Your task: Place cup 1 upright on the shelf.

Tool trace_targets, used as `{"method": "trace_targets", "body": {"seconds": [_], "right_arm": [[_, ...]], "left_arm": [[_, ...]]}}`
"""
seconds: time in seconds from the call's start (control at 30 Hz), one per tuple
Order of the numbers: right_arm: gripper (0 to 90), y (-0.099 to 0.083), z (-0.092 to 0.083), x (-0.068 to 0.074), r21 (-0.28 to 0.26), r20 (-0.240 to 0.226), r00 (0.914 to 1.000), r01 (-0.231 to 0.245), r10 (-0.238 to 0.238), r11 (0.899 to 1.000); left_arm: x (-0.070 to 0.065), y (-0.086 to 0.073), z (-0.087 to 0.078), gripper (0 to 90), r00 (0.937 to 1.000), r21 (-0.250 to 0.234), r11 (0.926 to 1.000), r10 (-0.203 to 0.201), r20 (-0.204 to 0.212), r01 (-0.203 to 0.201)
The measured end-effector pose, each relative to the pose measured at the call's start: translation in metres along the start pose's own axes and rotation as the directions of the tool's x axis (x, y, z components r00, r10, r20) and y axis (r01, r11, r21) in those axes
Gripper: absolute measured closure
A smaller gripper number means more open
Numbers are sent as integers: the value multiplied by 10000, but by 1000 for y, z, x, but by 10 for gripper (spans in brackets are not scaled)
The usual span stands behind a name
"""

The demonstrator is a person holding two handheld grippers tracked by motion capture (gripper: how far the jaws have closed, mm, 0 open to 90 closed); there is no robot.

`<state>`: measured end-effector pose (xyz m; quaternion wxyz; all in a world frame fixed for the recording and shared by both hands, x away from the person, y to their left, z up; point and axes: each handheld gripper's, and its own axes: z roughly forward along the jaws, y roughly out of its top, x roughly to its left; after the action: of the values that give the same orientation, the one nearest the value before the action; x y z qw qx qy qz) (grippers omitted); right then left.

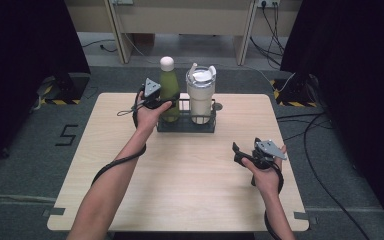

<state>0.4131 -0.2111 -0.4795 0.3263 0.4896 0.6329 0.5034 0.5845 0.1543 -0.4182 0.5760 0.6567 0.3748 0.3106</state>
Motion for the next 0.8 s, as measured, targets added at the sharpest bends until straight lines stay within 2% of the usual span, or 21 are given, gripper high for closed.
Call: {"method": "trace_targets", "body": {"seconds": [0.17, 0.3, 0.53, 0.8], "right_arm": [[108, 0, 0, 0, 13, -5, 10000, -35, 35, 10000], [108, 0, 0, 0, 19, -34, 10000, 9, -9, 10000], [108, -2, 2, 1, 83, -71, 10000, 39, -39, 10000], [108, -1, 2, 1, 73, -80, 10000, 30, -30, 10000]], "left_arm": [[2, 0, -3, 143, 9999, 35, 10000, 75, -99, -75], [1, 2, -7, 141, 9991, 16, 9991, 432, -7, -432], [3, 6, -12, 140, 9987, -50, 9987, 504, 8, -504], [5, 13, -25, 140, 9977, -249, 9974, 675, 67, -673]]}}
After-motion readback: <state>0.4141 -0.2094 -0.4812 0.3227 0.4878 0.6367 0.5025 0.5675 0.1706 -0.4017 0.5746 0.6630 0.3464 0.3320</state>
